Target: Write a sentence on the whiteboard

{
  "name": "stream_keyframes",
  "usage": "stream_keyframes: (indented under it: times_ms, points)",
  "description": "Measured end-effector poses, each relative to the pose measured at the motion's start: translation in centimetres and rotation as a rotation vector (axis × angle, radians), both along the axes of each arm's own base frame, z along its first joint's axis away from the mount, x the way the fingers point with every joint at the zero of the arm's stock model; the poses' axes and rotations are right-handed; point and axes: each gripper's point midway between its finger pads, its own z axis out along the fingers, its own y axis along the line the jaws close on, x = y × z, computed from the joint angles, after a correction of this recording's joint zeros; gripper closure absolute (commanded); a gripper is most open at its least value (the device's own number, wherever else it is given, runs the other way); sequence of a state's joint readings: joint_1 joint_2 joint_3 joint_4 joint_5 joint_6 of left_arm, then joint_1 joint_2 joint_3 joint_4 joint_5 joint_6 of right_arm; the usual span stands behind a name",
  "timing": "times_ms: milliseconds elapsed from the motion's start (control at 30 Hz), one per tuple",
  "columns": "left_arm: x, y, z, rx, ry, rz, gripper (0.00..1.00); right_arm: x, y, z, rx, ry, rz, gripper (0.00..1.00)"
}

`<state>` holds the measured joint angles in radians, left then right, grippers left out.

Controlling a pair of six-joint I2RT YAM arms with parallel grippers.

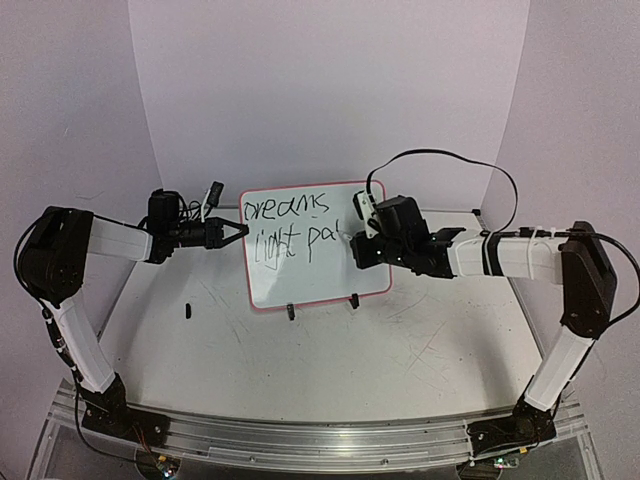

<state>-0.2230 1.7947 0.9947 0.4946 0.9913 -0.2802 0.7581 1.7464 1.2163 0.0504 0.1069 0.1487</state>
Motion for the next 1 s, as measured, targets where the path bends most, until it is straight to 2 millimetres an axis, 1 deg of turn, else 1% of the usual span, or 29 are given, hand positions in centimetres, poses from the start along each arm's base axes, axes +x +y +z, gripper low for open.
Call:
stream_keyframes:
  times_ms: [233, 433, 533, 633, 767, 867, 1000]
  points:
    - [0.0, 0.0, 0.0, 0.000, 0.000, 0.000, 1.00, -1.1, -0.4, -1.4, -0.007, 0.041, 0.005, 1.00]
    - [0.0, 0.0, 0.0, 0.000, -0.001, -0.001, 1.00, -1.6, -1.2, -1.7, -0.019, 0.051, -0.016, 1.00]
    - [0.0, 0.0, 0.0, 0.000, -0.001, -0.001, 1.00, -1.7, -1.5, -0.9, -0.014, 0.037, -0.017, 1.00]
    - [0.0, 0.0, 0.0, 0.000, -0.001, -0.001, 1.00, -1.8, -1.4, 0.9, 0.016, 0.007, -0.006, 1.00]
    - [0.0, 0.0, 0.0, 0.000, -0.001, -0.001, 1.00, -1.4, -0.4, 2.2, 0.044, -0.013, 0.021, 1.00]
    - [0.0, 0.0, 0.0, 0.000, -0.002, -0.001, 1.00, -0.9, 0.4, 2.4, 0.055, -0.017, 0.033, 1.00]
    - [0.0, 0.0, 0.0, 0.001, -0.002, -0.001, 1.00, -0.4, 1.0, 1.4, 0.045, -0.004, 0.039, 1.00]
